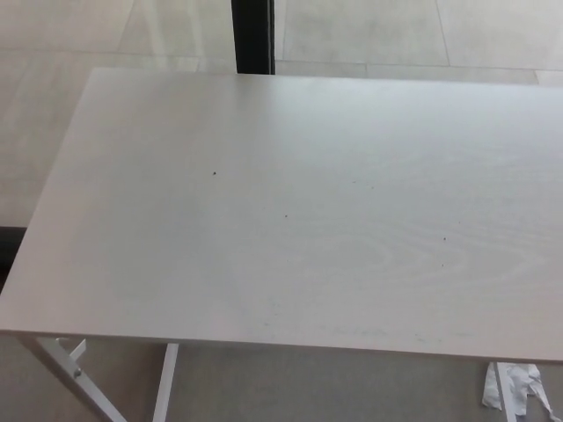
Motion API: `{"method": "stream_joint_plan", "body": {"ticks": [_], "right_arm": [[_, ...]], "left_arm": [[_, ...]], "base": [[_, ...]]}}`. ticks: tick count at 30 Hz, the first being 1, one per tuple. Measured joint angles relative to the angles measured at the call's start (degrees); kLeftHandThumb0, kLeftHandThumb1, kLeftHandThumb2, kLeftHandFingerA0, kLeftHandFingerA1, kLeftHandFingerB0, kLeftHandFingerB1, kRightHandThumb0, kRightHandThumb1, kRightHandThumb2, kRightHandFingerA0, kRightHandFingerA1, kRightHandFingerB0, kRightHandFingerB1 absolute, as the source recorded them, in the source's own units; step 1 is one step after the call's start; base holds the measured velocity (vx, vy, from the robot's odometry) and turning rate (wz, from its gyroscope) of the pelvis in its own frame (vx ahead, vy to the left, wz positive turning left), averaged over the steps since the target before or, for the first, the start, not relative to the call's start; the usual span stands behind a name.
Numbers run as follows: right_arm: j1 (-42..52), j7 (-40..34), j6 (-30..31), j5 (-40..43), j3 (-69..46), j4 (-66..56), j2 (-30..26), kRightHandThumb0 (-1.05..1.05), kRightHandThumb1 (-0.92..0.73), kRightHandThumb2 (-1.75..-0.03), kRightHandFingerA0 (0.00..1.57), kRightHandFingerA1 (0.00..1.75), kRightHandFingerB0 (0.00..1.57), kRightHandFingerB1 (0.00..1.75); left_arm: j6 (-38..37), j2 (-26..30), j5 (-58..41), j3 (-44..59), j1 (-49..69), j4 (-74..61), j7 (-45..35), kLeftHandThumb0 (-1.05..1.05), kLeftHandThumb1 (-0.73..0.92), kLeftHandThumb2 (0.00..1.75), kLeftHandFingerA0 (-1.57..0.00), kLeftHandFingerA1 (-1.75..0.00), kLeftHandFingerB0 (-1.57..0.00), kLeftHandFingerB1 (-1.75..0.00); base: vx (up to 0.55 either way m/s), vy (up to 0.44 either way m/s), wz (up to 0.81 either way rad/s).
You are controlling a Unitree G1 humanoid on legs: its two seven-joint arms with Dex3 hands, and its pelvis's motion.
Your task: The robot uses both its hands to grab the left and right ends of a football kept in the middle of the desk infront of it, lifts it up and places it in the palm of a person
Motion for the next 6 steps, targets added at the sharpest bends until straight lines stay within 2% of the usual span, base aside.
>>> {"method": "stream_joint_plan", "body": {"ticks": [1, 2, 3, 4, 5, 6], "right_arm": [[0.13, 0.78, -0.66, -0.32, 0.43, 0.63, -0.37, -0.43, -0.37, -0.68, 0.49, 0.53, 0.41, 0.44], [0.26, 1.67, -1.42, -0.68, 0.93, 1.15, -0.73, -0.46, -0.38, -0.68, 0.32, 0.5, 0.3, 0.42], [0.32, 2.55, -2.22, -1.04, 1.36, 1.7, -1.04, -0.43, -0.48, -0.55, 0.4, 0.45, 0.3, 0.31], [0.34, 3.33, -2.84, -1.43, 1.73, 2.15, -1.29, -0.49, -0.53, -0.56, 0.44, 0.5, 0.23, 0.3], [0.42, 4.12, -3.47, -1.87, 2.35, 2.62, -1.68, -0.54, -0.55, -0.57, 0.28, 0.47, 0.16, 0.29], [0.72, 5.12, -4.22, -2.73, 3.7, 3.01, -2.48, -0.56, -0.56, -0.57, 0.53, 0.66, 0.19, 0.3]], "left_arm": [[-0.37, 0.05, -0.02, -0.06, 0.03, 0.17, -0.01, -0.39, 0.45, 0.53, -0.89, -0.58, -0.61, -0.48], [-0.77, 0.15, -0.02, -0.22, 0.18, 0.23, -0.07, -0.45, 0.35, 0.76, -0.9, -0.71, -0.56, -0.59], [-1.17, 0.3, -0.02, -0.44, 0.28, 0.28, -0.16, -0.48, 0.36, 0.77, -0.91, -0.71, -0.57, -0.59], [-1.53, 0.44, -0.01, -0.69, 0.43, 0.27, -0.26, -0.47, 0.41, 0.56, -0.9, -0.59, -0.62, -0.49], [-1.95, 0.65, 0.01, -1.02, 0.7, 0.25, -0.36, -0.46, 0.4, 0.56, -0.87, -0.6, -0.63, -0.5], [-2.47, 0.93, -0.01, -1.27, 0.98, 0.28, -0.46, -0.5, 0.35, 0.73, -0.76, -0.68, -0.54, -0.58]], "base": [[0.0, 0.0, 0.0], [0.0, 0.0, 0.0], [0.0, 0.0, 0.0], [0.0, 0.0, 0.0], [0.0, 0.0, 0.0], [0.0, 0.0, 0.0]]}}
